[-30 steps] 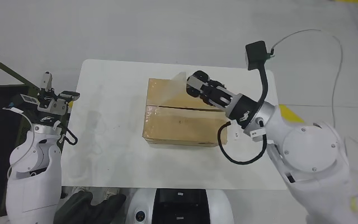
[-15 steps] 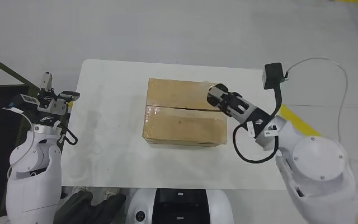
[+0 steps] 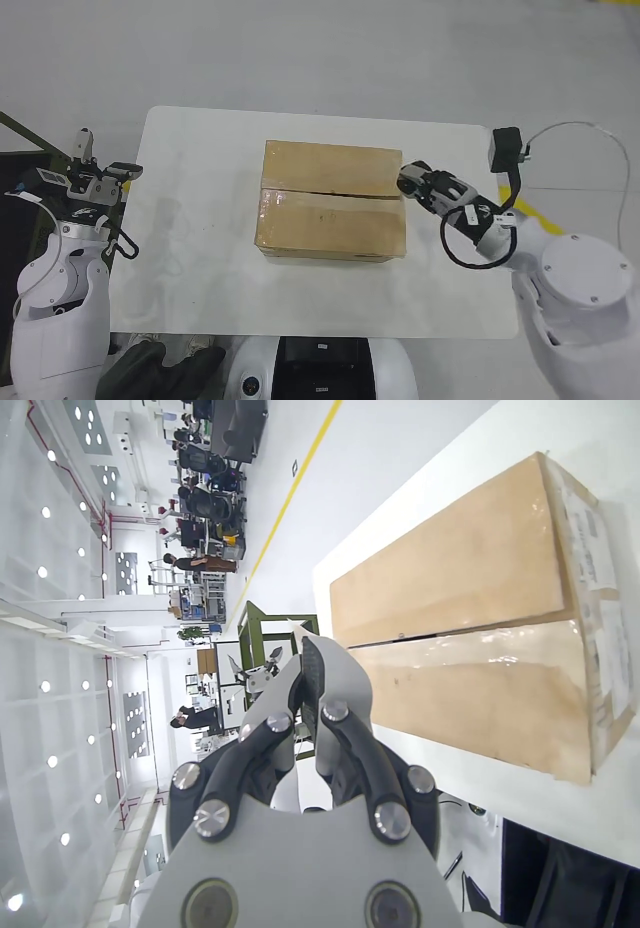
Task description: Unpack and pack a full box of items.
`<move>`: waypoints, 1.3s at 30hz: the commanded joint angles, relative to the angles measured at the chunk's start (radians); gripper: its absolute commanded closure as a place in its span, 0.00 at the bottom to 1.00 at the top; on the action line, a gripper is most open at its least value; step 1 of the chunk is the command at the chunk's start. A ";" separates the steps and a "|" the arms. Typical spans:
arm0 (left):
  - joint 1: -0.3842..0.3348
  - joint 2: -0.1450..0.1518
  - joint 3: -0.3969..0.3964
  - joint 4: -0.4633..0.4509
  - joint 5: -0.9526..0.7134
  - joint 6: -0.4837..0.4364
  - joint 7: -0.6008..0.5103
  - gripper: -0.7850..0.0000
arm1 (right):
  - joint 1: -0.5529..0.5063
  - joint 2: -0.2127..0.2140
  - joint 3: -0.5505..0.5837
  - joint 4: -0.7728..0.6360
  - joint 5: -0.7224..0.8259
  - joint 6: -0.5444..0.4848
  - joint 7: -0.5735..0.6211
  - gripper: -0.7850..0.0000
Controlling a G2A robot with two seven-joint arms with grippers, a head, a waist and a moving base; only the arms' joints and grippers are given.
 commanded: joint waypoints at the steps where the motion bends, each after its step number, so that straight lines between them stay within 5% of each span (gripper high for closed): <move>1: 0.000 0.000 0.000 0.000 0.000 0.000 0.000 0.00 | -0.011 0.001 0.006 0.004 0.002 0.012 -0.004 1.00; 16: 0.000 0.000 0.000 0.000 0.000 0.000 0.000 0.00 | -0.103 0.016 0.061 0.070 -0.002 -0.006 0.022 1.00; 39: 0.000 0.000 0.000 0.000 0.000 0.000 0.000 0.00 | -0.055 0.037 0.039 0.224 -0.046 0.017 0.090 1.00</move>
